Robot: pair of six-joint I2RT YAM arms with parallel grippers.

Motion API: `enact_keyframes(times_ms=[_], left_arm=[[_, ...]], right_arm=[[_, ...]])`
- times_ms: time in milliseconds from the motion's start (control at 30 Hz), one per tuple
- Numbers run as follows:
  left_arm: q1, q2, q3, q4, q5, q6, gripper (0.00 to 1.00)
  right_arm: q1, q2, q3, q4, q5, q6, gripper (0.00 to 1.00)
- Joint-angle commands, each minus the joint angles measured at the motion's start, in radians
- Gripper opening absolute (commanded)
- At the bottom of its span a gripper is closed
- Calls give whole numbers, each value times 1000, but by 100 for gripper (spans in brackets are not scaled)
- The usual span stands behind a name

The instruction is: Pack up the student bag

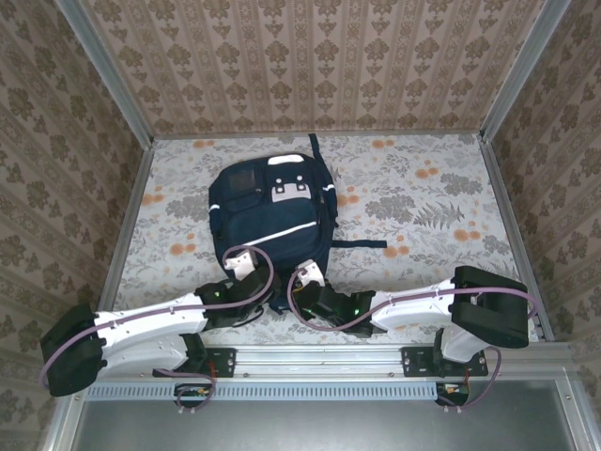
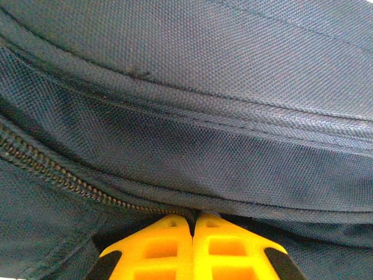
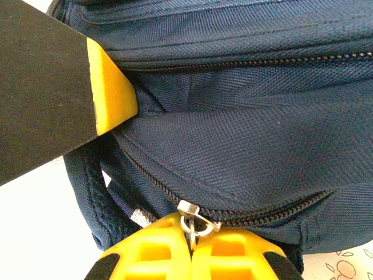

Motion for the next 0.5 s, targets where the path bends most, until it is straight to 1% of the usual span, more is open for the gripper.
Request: enact_keyframes(times_ms=[0,100,167,233,300,400,467], left_arm=[[28,-51,-5,3,-62,49,0],[53,-162,-36,-88,-78,64,0],[90,-264,-80,-134,-64,82,0],[149,-375,-118,-192,-22,102,0],[234,-498,-146,-277,29,122,0],[341,-668,-165,-397,86,160,0],[402,-753,-158,-476,108,191,0]], right_arm=[[20,-16,-3,-3,34,-27,0],[19,-57,-15,-54,87,-33,0],[15,-83,-19,-112,139,-30,0],[2,-100,-19,-181,185,-21,0],[-22,-115,-28,-226,215,-16,0],[-74,-127,-47,-247,214,-7,0],[-111,-129,-58,-246,203,-4,0]])
